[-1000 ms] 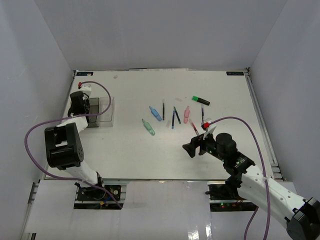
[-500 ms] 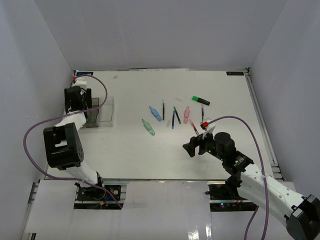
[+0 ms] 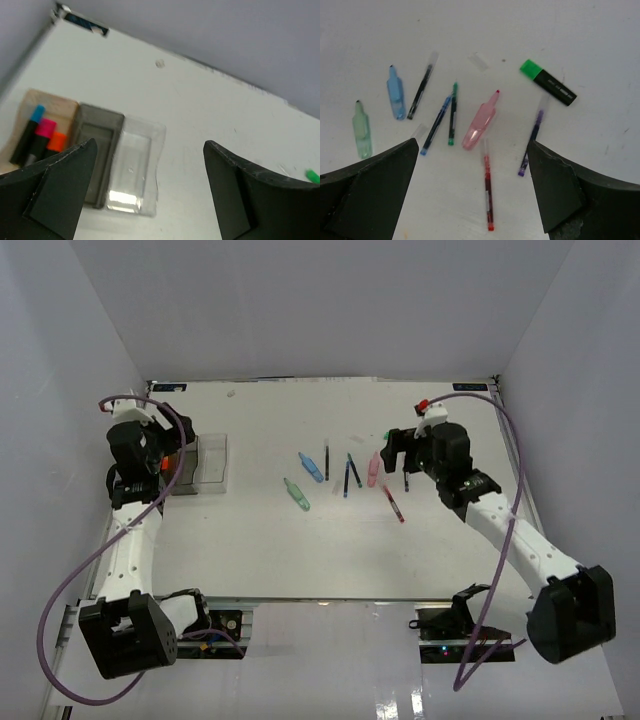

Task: Sort the stationery into containers
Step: Pick up the pen from the center of the board.

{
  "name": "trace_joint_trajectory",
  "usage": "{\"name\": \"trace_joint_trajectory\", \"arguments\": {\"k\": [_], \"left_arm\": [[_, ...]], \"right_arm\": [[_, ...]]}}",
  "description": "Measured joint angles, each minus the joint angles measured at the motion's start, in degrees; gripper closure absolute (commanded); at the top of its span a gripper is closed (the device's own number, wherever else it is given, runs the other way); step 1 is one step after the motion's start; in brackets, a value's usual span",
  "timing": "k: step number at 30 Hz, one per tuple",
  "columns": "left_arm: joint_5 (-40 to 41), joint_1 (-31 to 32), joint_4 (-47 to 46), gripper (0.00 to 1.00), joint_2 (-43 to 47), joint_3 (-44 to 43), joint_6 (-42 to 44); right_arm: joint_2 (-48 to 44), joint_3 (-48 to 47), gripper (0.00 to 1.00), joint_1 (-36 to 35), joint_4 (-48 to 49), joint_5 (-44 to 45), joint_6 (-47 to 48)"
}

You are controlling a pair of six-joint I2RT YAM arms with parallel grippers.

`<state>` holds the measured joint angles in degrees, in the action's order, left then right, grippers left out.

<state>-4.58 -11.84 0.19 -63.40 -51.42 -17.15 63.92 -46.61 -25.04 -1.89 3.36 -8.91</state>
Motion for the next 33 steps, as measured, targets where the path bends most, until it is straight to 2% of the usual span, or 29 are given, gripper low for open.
{"name": "trace_joint_trajectory", "arguments": {"k": [5,9,17,25,33], "left_arm": [[-9.38,0.07,3.76,0.02,1.03,5.9,-4.72],[-14.73,0.13,6.12,0.02,-0.48,6.93,-7.32],[-17.84,0.17,6.75,0.02,-0.5,6.93,-9.4],[-18.53,0.17,7.19,0.02,-0.46,6.93,-9.92],[-18.62,0.17,7.5,0.02,-0.46,6.93,-10.36]], "right_arm": [[14.69,-11.13,0.06,9.55,-0.13,-4.48,3.74],[26.75,-18.97,0.07,14.93,-1.07,-9.44,8.09],[47.6,-34.64,0.09,17.57,-5.4,-16.92,18.32],[57.75,-43.93,0.06,17.42,-9.7,-20.2,24.48],[60.81,-44.46,0.0,17.42,-12.7,-20.09,28.02]]}}
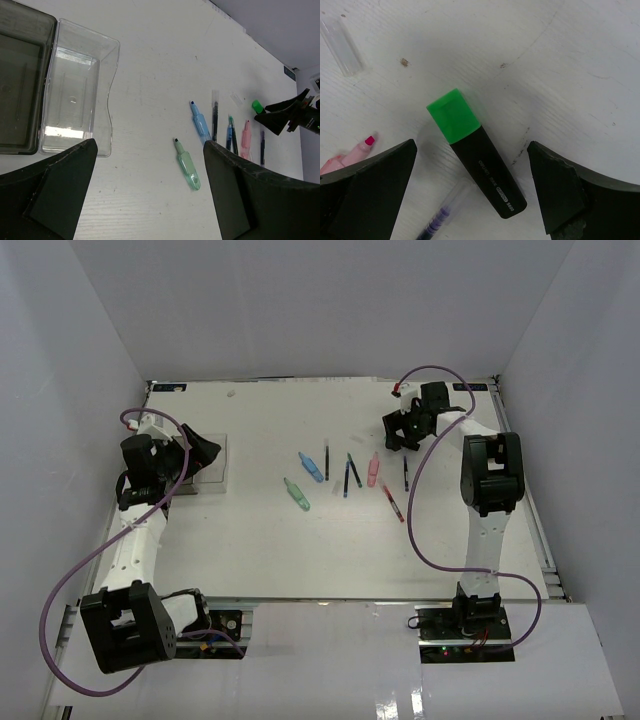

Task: Sort the stationery into containers
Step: Pick up the pen from the center of the board.

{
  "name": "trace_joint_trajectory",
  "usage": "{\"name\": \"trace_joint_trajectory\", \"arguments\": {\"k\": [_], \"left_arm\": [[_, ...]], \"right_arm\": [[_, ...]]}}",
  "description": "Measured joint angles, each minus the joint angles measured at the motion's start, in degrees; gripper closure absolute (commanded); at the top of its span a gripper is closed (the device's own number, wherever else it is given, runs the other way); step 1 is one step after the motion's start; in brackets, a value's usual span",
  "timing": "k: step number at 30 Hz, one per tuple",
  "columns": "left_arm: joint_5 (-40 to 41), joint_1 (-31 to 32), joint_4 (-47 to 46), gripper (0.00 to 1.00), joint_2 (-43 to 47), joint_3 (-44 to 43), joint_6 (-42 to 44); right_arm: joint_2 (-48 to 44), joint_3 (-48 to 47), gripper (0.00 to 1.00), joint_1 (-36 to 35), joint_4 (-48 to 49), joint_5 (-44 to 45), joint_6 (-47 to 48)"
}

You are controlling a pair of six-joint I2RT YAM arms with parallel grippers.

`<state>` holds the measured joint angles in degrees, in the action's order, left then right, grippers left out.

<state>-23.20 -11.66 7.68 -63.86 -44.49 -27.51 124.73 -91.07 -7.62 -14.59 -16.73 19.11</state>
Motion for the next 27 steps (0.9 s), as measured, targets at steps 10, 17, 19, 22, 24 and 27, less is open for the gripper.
{"name": "trace_joint_trajectory", "arguments": {"k": [10,17,19,22,24,27], "left_arm": [[-0.22,0.0,0.09,0.02,-0.02,0.0,-0.48],[-0.26,0.0,0.09,0.02,-0.02,0.0,-0.94],[-0.26,0.0,0.09,0.02,-0.02,0.0,-1.01],[-0.26,0.0,0.11,0.02,-0.02,0.0,-1.05],[-0.26,0.0,0.11,0.02,-0.02,0.0,-1.05],[-0.37,0.0,0.11,0.02,-0.02,0.0,-1.16]], "right_arm": [[0.48,0.0,0.27,-0.09,0.66,2.73,2.01],[1.68,-1.68,0.52,-0.35,1.05,4.63,1.86],[2.08,-2.21,0.58,-0.37,1.25,5.01,1.49],[2.14,-2.29,0.67,-0.37,1.62,6.14,0.79],[2.14,-2.29,0.74,-0.37,1.9,6.99,0.44],[2.08,-2.29,0.77,-0.37,2.49,9.01,0.07]]}}
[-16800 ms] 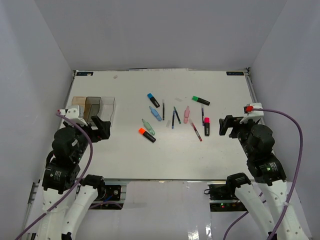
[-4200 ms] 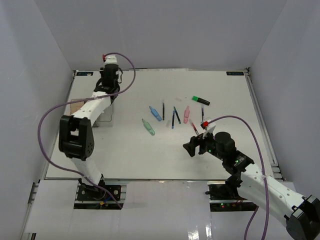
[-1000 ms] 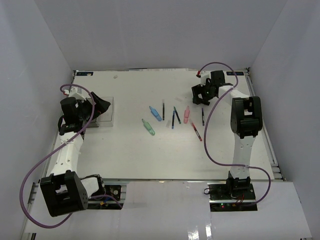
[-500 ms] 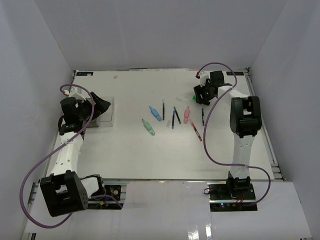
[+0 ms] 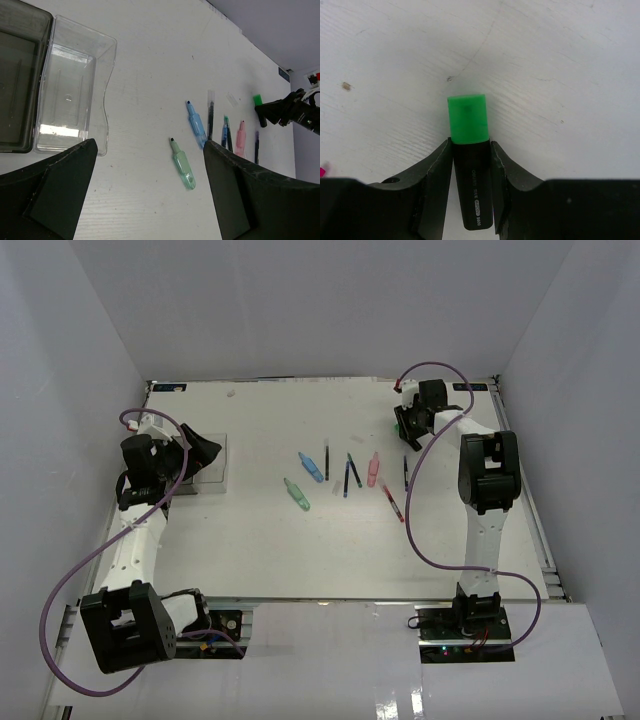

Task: Sort the stationery into containers
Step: Pick up the pen from the center of the board.

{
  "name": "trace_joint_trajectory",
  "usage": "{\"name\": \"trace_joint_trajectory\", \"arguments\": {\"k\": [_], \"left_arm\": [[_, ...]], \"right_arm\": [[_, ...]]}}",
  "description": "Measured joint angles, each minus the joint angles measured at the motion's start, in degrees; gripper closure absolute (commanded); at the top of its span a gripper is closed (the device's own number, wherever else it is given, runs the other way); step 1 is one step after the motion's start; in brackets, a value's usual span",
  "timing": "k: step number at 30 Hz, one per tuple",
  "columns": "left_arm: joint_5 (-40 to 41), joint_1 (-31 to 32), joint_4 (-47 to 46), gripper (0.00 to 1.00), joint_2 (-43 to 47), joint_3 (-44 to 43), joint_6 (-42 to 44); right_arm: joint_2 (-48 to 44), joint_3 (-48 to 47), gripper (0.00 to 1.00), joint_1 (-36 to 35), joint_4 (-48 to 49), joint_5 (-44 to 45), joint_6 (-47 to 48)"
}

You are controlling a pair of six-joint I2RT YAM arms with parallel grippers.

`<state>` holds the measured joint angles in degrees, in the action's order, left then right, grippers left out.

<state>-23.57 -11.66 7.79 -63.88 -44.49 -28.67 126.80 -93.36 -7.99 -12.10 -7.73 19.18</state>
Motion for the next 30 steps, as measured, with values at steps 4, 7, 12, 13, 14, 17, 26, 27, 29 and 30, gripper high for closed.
{"name": "trace_joint_trajectory", "arguments": {"k": [4,7,12,13,14,17,26,27,29,30], "left_arm": [[-0.59,0.11,-0.02,0.02,0.0,0.0,-0.76],[-0.96,0.94,-0.02,0.02,0.02,-0.04,-1.68],[-1.55,5.57,0.46,0.02,0.02,-1.57,-4.44],[-1.46,6.99,0.52,0.02,0.07,-2.1,-5.03],[-0.76,9.14,0.68,0.02,0.2,-2.64,-5.86],[1.38,17.29,0.76,0.02,1.05,-3.85,-8.41],[14.64,38.34,0.72,0.06,-1.25,-6.97,-15.45],[16.22,40.46,0.63,0.07,-1.88,-7.17,-15.98],[19.63,43.89,0.68,0.1,-2.93,-7.34,-17.16],[21.4,45.44,0.7,0.11,-3.52,-7.43,-17.7]], "right_arm": [[-0.94,0.63,0.78,0.11,0.04,2.91,-1.2],[-4.46,3.85,0.78,0.26,0.44,3.23,-3.87],[-18.99,15.65,0.78,-2.19,3.78,2.67,-8.74],[-21.79,17.59,0.78,-3.69,4.92,2.73,-9.49],[-24.79,19.61,0.78,-5.95,6.16,2.95,-10.1],[-31.87,25.59,0.79,-14.43,10.58,3.43,-11.56],[-42.62,40.19,0.78,-32.37,19.08,2.62,-16.76],[-43.76,41.55,0.78,-33.35,20.17,2.64,-17.66],[-45.99,43.8,0.78,-34.99,22.23,2.62,-19.28],[-47.15,44.89,0.78,-35.74,23.52,2.62,-20.37]]}}
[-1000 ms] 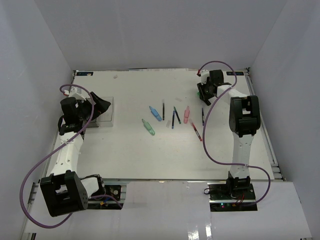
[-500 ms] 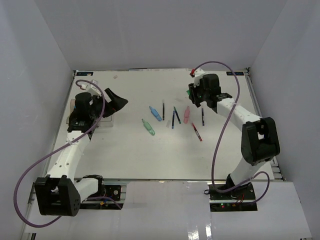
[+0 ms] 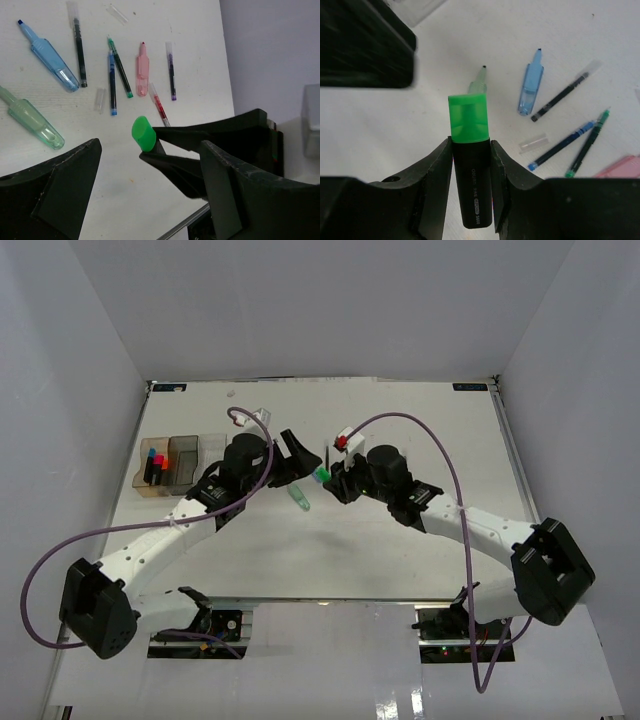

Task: Sort the stationery into containers
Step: Pick up the pen from the center of the board.

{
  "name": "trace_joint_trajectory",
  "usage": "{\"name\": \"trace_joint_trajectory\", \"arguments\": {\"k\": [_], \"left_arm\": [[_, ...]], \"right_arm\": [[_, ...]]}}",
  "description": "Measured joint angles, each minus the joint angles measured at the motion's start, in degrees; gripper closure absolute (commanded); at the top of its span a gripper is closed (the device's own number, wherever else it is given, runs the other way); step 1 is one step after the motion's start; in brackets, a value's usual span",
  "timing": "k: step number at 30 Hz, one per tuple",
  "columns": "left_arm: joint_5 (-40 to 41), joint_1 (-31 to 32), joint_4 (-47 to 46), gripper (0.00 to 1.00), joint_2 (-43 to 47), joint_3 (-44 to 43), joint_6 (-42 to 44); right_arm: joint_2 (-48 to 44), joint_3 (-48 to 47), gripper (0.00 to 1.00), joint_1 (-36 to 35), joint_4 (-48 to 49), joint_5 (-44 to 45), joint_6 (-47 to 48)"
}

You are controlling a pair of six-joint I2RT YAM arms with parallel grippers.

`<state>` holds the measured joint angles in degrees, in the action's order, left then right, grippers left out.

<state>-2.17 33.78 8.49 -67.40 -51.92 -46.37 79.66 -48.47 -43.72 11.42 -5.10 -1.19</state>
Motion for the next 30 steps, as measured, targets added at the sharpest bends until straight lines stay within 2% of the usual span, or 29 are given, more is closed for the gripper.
{"name": "trace_joint_trajectory", "arguments": {"k": [8,15,18,21,22,23,24,25,27,28,30], "left_arm": [[8.57,6.78,-0.48,0.23,-6.56,-1.36,-2.58],[10.93,9.01,-1.25,0.45,-9.14,-1.6,-3.52],[11.13,9.64,-1.73,0.55,-9.25,-1.62,-3.76],[11.3,10.19,-2.78,0.71,-9.25,-1.73,-3.98],[11.32,10.29,-3.08,0.79,-9.25,-1.86,-4.0],[11.39,10.4,-3.39,0.81,-9.25,-2.03,-4.09],[11.47,10.54,-3.52,0.84,-9.25,-2.14,-3.76],[11.63,10.6,-3.65,0.88,-9.25,-2.14,-3.72],[11.76,10.6,-3.76,0.91,-9.25,-2.14,-3.34],[11.98,10.6,-3.74,0.92,-9.25,-2.14,-2.86],[13.09,10.71,-3.41,0.92,-9.22,-2.19,-1.75]], "right_arm": [[-4.94,6.36,0.78,-2.32,8.44,-0.66,-6.23],[-7.34,9.99,0.77,-2.43,11.87,-0.79,-9.18],[-7.87,10.8,0.76,-2.43,13.05,-0.85,-10.05],[-7.93,10.88,0.75,-2.43,13.66,-0.98,-10.8],[-7.93,10.91,0.74,-2.43,13.92,-1.03,-11.04],[-7.93,11.02,0.73,-2.43,14.21,-1.01,-11.34],[-7.96,11.21,0.7,-2.43,14.69,-1.03,-11.69],[-8.04,11.28,0.59,-2.43,14.91,-0.96,-11.82],[-8.07,11.52,0.45,-2.43,15.37,-0.79,-12.13],[-8.07,11.54,0.29,-2.43,15.39,-0.83,-12.31],[-8.33,11.63,0.17,-2.43,15.34,-0.83,-12.48]]}}
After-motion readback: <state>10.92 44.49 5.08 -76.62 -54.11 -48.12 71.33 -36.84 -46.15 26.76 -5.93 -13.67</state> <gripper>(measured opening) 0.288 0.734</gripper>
